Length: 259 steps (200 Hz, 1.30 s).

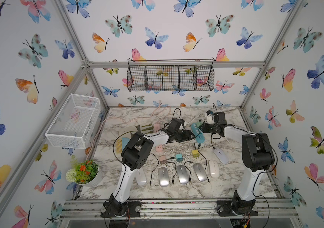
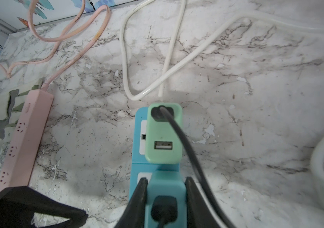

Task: Unplug the wireless mouse
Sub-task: Remove the plug from the socket.

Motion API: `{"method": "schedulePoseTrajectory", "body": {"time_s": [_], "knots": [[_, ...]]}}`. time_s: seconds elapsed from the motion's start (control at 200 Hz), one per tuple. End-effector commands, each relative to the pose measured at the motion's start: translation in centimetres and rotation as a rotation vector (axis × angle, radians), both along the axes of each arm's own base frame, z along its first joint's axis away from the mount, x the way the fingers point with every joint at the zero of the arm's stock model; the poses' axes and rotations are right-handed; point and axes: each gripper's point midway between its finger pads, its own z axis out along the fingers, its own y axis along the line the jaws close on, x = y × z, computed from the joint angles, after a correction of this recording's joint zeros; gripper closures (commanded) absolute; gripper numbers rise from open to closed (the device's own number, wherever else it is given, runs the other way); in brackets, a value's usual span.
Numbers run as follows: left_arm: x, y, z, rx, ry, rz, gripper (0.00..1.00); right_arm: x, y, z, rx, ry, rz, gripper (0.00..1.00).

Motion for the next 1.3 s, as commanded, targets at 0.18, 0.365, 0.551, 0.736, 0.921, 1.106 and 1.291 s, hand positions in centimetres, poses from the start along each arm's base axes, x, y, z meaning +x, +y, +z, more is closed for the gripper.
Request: {"method": "schedulePoseTrajectory", "body": {"time_s": [0.18,0.365,0.551,0.736,0.921,1.106,1.291], "knots": [[1.5,-1.1,-1.7,-0.061,0.075,0.081,0.31,-0.9,1.4,-2.6,0.132,0.100,-0.018,0.98],[1.8,-1.7,-2.5,-0.082,0.109,0.086,0.32,-1.0,2.1,-2.6,0.186,0.110,-0.007,0.98],[2.1,-2.2,-3.3,-0.109,0.143,0.091,0.33,-1.5,2.3,-2.9,0.206,0.119,-0.002,0.98],[2.2,-2.5,-4.1,-0.120,0.180,0.091,0.45,-1.7,2.4,-3.1,0.219,0.129,-0.005,0.98],[2.2,-2.1,-4.8,-0.110,0.199,0.104,0.58,-1.7,2.4,-2.8,0.213,0.118,-0.005,0.98],[2.3,-1.2,-5.7,-0.100,0.228,0.131,0.79,-1.5,2.0,-0.9,0.191,0.039,0.002,0.98],[2.1,-0.1,-6.7,-0.067,0.242,0.151,0.97,-1.8,0.5,-0.2,0.106,-0.030,-0.035,0.98]]}}
